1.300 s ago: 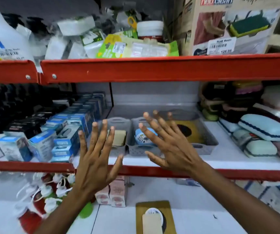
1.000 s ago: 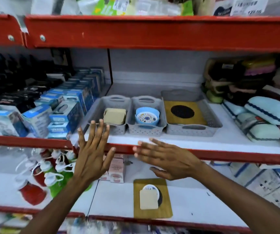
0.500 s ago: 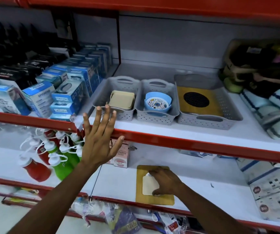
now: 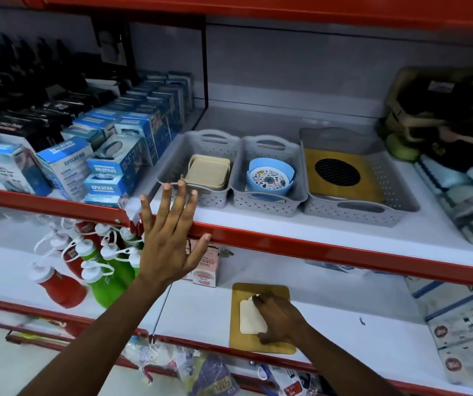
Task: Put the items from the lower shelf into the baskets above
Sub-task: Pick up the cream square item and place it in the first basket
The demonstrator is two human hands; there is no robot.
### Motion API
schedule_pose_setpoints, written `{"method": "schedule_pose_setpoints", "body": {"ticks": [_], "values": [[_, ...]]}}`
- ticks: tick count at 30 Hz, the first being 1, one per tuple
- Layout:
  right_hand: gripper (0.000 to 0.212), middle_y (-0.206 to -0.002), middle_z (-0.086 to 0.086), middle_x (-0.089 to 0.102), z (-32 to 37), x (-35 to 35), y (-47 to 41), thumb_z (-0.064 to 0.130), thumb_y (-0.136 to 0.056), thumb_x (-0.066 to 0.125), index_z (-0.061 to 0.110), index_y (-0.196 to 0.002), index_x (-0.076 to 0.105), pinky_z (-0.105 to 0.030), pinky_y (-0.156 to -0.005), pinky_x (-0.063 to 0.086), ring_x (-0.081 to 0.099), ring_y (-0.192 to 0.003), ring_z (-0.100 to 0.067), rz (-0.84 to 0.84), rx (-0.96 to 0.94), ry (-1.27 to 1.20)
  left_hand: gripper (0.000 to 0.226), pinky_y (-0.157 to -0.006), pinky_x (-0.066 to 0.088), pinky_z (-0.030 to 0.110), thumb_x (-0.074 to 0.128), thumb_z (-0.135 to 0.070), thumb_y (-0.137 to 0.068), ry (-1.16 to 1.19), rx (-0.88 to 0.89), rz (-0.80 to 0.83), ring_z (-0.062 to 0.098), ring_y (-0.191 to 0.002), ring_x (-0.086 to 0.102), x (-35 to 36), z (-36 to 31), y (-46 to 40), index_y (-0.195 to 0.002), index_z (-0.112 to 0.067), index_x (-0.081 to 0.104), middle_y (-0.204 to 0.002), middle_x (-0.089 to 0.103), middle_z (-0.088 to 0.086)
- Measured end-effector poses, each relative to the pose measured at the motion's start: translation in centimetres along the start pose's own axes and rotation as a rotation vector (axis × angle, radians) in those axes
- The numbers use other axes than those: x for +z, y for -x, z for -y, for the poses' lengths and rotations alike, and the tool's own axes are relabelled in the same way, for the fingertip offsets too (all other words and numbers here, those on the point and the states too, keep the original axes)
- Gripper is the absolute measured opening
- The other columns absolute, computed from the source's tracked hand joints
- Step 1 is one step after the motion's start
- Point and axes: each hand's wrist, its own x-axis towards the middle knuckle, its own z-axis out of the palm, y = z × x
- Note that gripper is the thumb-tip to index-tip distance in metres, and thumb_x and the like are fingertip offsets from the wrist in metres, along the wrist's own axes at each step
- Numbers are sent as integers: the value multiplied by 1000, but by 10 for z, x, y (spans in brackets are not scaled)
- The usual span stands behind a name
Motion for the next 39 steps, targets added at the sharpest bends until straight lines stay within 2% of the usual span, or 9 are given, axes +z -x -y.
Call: {"method": "schedule_pose_setpoints", "body": {"ticks": [3,7,12,17,21,24,27,35,39], "values": [[96,-152,-17,42,-2,3,1,46,-80,76,5,-152,27,-43,-105,46,50,-130,-35,-34,4,5,79,-124,0,62,38,-57,-92,-4,-1,1,26,-156,3,0,0,0,-155,-15,20,-165,16,13],[92,-158,-15,36,-4,-9,12,50,-83,61,6,-154,25,-41,-118,33,35,-144,-34,-158,-52,-34,78,-123,3,64,38,-57,-92,-1,-3,2,27,-156,4,-1,0,0,-155,-14,20,-165,18,14],[89,-140,-12,59,4,-52,44,56,-75,64,7,-145,40,-41,-93,58,57,-120,-28,-558,-214,-51,78,-123,5,64,38,-57,-91,18,-16,2,25,-156,3,-1,-1,0,-154,-14,22,-165,17,13],[82,-138,-17,63,34,-121,90,46,-75,70,-5,-137,56,-38,-101,53,60,-120,-31,-924,-390,4,76,-123,8,65,39,-55,-92,44,-15,-12,26,-156,6,-4,-3,1,-153,-12,26,-164,20,14],[80,-138,-19,62,45,-179,114,42,-77,70,-8,-138,54,-38,-106,48,59,-119,-32,-1109,-357,8,76,-123,7,65,32,-58,-92,52,-12,1,26,-156,5,-3,-2,1,-154,-13,25,-165,17,13],[84,-139,-17,61,40,-208,112,47,-77,69,-5,-140,51,-34,-109,43,53,-123,-27,-1100,-238,-12,79,-122,10,67,36,-58,-90,53,-12,3,27,-156,7,-1,-2,3,-153,-12,26,-164,18,14],[89,-135,-15,62,35,-218,103,49,-74,70,-1,-145,46,-39,-103,51,53,-123,-26,-1037,-140,-59,78,-119,16,69,41,-55,-89,46,0,-14,30,-155,13,1,-1,4,-152,-10,30,-163,22,15],[91,-131,-12,64,29,-239,90,55,-69,67,6,-144,47,-35,-95,54,49,-119,-20,-1044,-73,-152,79,-121,14,67,44,-55,-87,53,-2,-47,29,-155,12,4,-2,2,-151,-11,31,-163,23,14],[98,-134,-9,58,37,-286,82,59,-71,73,19,-152,37,-32,-95,51,54,-119,-24,-929,-29,-219,78,-120,14,67,47,-53,-87,65,-3,-84,30,-154,16,4,-2,0,-150,-10,33,-161,27,15]]}}
